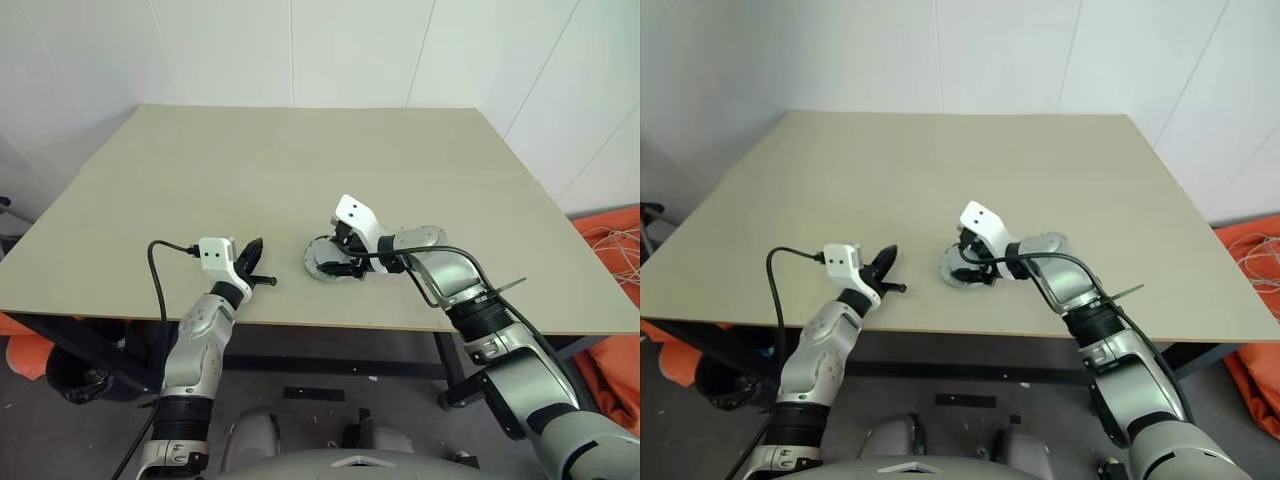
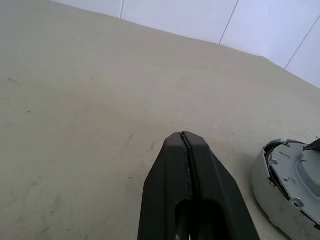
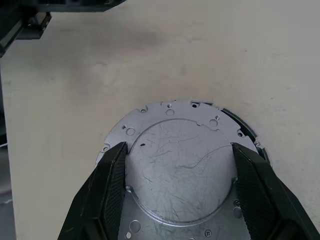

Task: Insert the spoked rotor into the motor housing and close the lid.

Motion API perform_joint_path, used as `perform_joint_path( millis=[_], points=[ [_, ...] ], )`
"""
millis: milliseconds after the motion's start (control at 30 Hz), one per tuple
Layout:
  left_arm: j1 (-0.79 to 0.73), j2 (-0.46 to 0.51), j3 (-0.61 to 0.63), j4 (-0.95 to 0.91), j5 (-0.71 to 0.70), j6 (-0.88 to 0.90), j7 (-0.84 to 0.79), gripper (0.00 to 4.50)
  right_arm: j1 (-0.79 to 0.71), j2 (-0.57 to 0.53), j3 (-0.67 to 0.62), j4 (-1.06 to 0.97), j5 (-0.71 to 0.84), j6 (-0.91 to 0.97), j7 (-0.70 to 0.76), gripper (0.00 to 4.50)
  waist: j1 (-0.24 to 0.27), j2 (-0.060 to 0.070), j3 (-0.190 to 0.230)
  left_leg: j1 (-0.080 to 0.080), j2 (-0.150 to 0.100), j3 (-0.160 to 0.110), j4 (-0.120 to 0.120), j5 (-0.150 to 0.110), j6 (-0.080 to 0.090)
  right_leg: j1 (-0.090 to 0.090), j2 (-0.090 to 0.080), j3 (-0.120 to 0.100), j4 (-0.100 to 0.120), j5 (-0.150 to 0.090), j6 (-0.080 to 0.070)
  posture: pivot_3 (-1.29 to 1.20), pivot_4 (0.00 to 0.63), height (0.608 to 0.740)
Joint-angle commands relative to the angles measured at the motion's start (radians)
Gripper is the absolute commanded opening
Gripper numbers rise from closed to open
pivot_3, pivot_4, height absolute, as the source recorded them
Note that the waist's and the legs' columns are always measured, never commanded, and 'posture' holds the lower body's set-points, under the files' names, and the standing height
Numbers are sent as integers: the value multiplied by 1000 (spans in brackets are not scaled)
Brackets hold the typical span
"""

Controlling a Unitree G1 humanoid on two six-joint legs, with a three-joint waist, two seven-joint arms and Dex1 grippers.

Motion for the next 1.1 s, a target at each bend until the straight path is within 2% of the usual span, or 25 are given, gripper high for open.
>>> perform_joint_path(
  millis=[33, 300, 600, 1100],
  points=[
    [-8, 3, -3, -39, -10, -3, -10, 0, 1, 30, -20, 43, 1, -21, -51, 3142, -1, 0, 0, 0, 0, 0, 0, 0, 0, 0, 0, 0, 0, 0, 0, 0, 0, 740],
    [-5, 5, -5, -42, -9, -1, -15, 0, 39, 16, -9, -19, -5, -16, -44, 3142, 0, 0, 0, 0, 0, 0, 0, 0, -1, 0, 0, 0, 0, -1, 3, 0, 0, 740],
    [-8, 4, -6, -42, -7, 0, -12, 0, 32, -3, 20, -50, -5, 15, -11, 3142, 1, 0, 0, -1, 0, 0, -1, 0, 0, -1, 0, 0, -1, 1, -2, 0, 0, 740],
    [-9, 1, -3, -42, -10, 1, -12, 0, 30, 22, 0, -28, -19, 4, -101, 3142, -1, 0, 0, 0, 0, 0, -1, 0, -1, -1, 0, 0, 0, -2, 3, 0, 0, 740]
  ],
)
